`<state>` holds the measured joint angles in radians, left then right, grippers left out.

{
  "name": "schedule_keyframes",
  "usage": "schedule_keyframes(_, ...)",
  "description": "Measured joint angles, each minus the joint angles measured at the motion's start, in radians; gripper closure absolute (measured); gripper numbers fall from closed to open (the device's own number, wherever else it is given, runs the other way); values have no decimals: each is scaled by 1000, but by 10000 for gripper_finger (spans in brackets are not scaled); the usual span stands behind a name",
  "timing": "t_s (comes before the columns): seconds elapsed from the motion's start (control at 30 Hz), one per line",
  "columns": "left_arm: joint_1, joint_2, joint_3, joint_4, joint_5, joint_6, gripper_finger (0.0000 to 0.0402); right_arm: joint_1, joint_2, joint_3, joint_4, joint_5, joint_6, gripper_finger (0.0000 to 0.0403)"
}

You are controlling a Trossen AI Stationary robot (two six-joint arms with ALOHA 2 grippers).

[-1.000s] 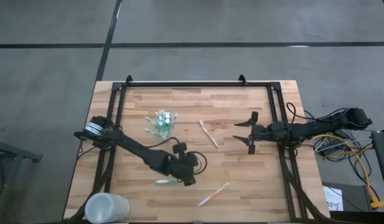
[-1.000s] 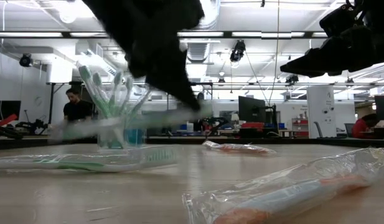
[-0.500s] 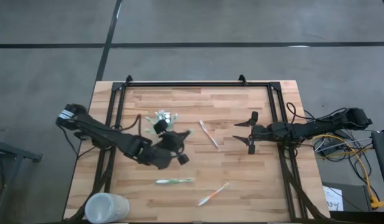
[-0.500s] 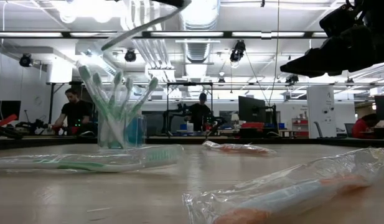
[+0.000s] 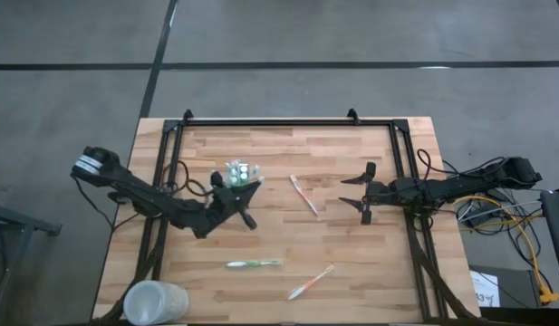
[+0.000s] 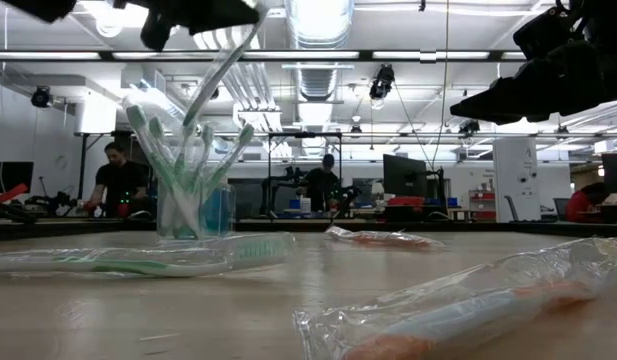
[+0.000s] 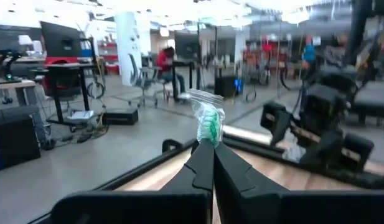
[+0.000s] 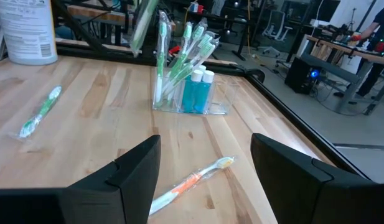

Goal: Pick & Place toothbrushing station
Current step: Put the green toothbrush into the transparent organizer

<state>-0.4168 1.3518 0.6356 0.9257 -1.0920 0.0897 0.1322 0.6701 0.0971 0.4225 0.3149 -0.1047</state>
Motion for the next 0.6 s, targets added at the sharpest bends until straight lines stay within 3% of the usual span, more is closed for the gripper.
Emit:
schedule_keyframes(0.13, 2, 0, -91, 157, -49, 15, 401, 0, 0, 0, 0, 0, 0, 158)
schedule_keyframes(0.33, 25, 0, -133, 174, -146, 29, 401, 0, 0, 0, 0, 0, 0, 158)
schedule_keyframes(0.6, 104, 0, -134, 173, -108, 40, 401, 0, 0, 0, 0, 0, 0, 158)
